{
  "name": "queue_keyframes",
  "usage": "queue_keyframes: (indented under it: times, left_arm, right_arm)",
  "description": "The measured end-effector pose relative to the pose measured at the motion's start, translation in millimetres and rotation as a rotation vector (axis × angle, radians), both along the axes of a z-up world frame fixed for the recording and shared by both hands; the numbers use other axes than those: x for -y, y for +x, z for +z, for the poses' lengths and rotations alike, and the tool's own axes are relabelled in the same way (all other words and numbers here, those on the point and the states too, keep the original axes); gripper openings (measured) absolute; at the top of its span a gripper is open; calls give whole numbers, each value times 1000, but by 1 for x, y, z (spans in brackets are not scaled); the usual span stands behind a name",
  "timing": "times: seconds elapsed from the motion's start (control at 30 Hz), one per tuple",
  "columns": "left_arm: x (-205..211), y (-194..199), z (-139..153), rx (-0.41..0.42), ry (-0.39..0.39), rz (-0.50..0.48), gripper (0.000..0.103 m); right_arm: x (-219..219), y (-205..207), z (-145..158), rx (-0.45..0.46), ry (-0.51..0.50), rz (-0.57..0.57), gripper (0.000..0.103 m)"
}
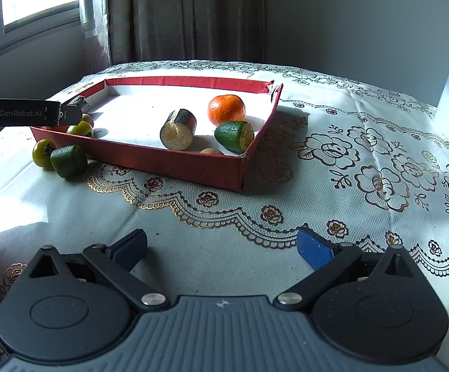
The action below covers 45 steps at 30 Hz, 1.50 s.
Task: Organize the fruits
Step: 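Carry the tan fruit into the red box and open the left gripper, then withdraw the open left gripper from the box, then move the right gripper to the green cucumber chunk and close on it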
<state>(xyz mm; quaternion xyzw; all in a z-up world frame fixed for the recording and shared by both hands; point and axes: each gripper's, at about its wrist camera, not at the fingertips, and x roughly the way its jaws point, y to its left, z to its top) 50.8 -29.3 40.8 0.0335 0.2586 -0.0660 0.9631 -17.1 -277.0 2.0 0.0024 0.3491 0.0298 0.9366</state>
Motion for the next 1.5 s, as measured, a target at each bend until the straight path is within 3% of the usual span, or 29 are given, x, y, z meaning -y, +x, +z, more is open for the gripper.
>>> queue_keyframes:
  times: [0.3,0.5,0.53,0.7,1.0,1.23,1.5]
  left_arm:
    - [-44,-37,-11,5,-13,85,103]
    - [-61,-30,-28,-56,-2,141,103]
    - [-65,-26,-31,-99,-11,143,103]
    - [-71,-23,-35,-136,-43,153,103]
    - [-70,-26,-35,-122,-41,167,103]
    - [-73,-29,-33,-105,-57,171,103]
    - [-82,-29,-33,-102,-114,191,103]
  right_arm:
    - [3,2,0,4,17,0,103]
    - [4,1,1,6,24,-1,103]
    - [4,1,1,5,22,-1,103]
    - [0,2,0,-2,-4,0,103]
    - [-3,1,1,15,-27,1,103]
    - [-40,-8,29,149,-22,120,103]
    - [-102,9,40,202,-98,236,103]
